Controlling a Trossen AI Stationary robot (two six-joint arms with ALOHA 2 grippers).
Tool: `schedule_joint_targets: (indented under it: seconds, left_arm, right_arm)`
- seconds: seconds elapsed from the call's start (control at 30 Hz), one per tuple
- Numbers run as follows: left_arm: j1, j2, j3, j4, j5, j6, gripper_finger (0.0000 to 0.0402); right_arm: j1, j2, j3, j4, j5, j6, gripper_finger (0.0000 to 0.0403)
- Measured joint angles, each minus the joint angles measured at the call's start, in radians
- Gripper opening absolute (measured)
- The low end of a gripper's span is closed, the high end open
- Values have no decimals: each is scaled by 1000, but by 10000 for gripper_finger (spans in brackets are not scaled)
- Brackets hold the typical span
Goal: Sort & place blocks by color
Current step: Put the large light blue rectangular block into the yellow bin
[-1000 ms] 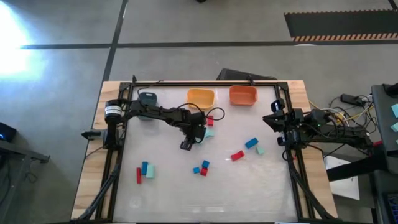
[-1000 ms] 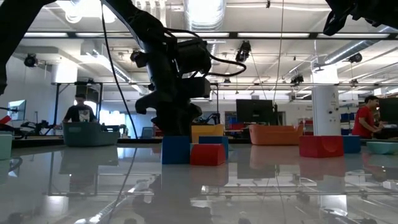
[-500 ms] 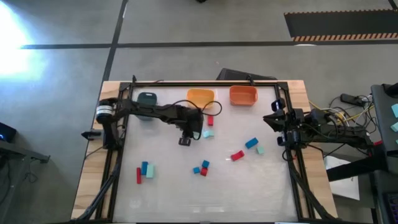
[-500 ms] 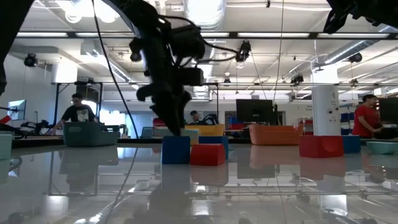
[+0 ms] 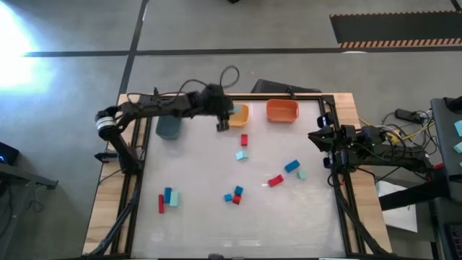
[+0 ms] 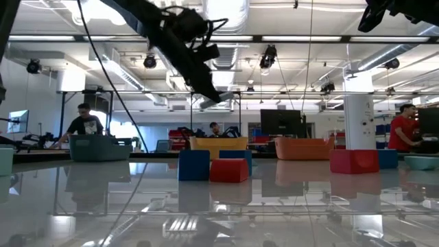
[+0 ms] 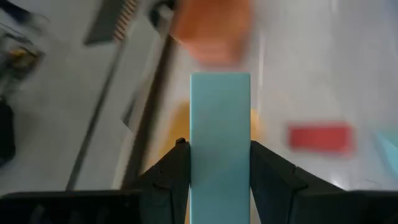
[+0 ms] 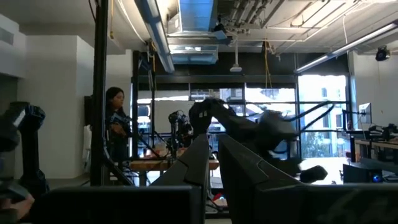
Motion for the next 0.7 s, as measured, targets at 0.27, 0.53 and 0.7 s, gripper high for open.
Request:
schedule_joint_targets:
  seconds: [0.27, 0.53, 0.7]
  left_arm:
    - [65, 145, 8, 125, 35, -51, 114]
    - [64, 180, 2, 132, 38, -53, 163]
    - [64, 180, 5, 133, 38, -52, 199]
  right_arm:
    - [0, 1, 0, -12, 1, 2, 27]
    - [0, 0, 0, -43, 2, 12, 27]
    - [0, 0, 0, -44, 2, 12, 27]
